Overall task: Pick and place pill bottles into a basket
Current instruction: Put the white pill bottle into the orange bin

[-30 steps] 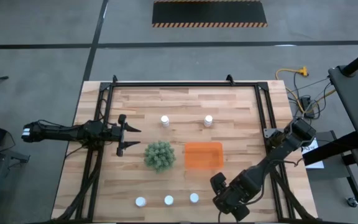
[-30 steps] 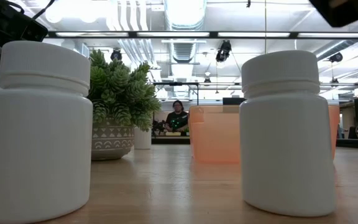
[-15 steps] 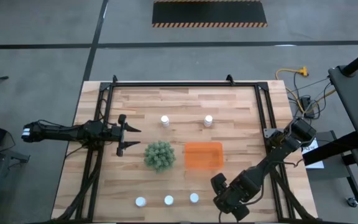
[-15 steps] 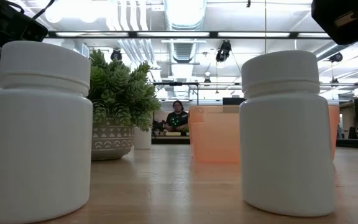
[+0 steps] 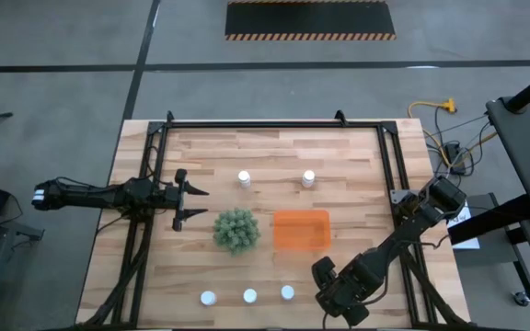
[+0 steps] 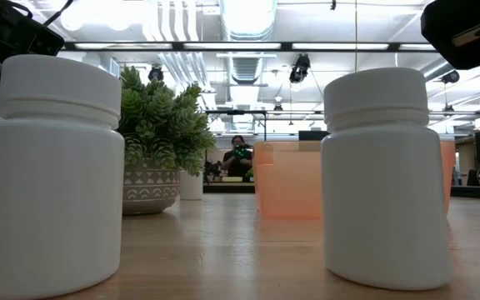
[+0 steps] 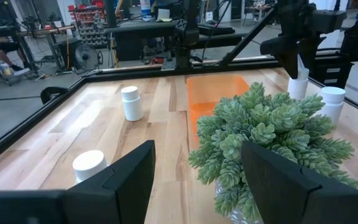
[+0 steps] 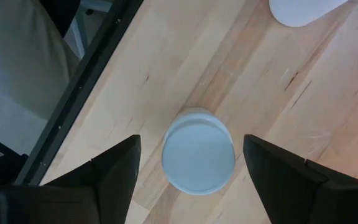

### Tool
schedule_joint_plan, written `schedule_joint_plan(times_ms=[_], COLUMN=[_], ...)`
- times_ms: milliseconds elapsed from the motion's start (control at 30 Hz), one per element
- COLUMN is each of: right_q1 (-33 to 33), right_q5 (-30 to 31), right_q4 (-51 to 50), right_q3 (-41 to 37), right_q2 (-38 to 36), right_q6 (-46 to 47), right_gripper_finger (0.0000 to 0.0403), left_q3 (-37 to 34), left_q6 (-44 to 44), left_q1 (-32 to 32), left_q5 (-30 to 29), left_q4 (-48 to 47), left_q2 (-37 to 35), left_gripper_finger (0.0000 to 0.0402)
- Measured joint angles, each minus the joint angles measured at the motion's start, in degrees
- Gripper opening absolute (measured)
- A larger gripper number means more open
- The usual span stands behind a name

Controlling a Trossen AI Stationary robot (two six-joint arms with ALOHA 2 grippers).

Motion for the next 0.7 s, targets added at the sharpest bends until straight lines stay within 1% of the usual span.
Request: schedule_joint_plan(times_ms=[333, 567, 700], right_q1=[-0.01, -0.03, -0.03], right_q5=[0.22, 0.38, 0.20], right_q4=[-0.20, -0.28, -0.56], right_q3=[0.01, 0.57, 1.99], right_q2=[1.28, 1.65, 1.73], right_q6=[0.20, 0.18, -0.01], right_gripper_finger=[0.0210, 0.0152, 0.0147], left_q3=[0.00, 0.00, 0.00], left_q6=[-0.02, 0.00, -0.01], left_q1=[0.02, 0.02, 0.00], left_q5=[-0.02, -0.02, 0.00], left_q4=[0.00, 0.00, -0.02], left_q2=[-0.02, 0.02, 0.02], left_gripper_finger=[0.0221, 0.0221, 0.0221])
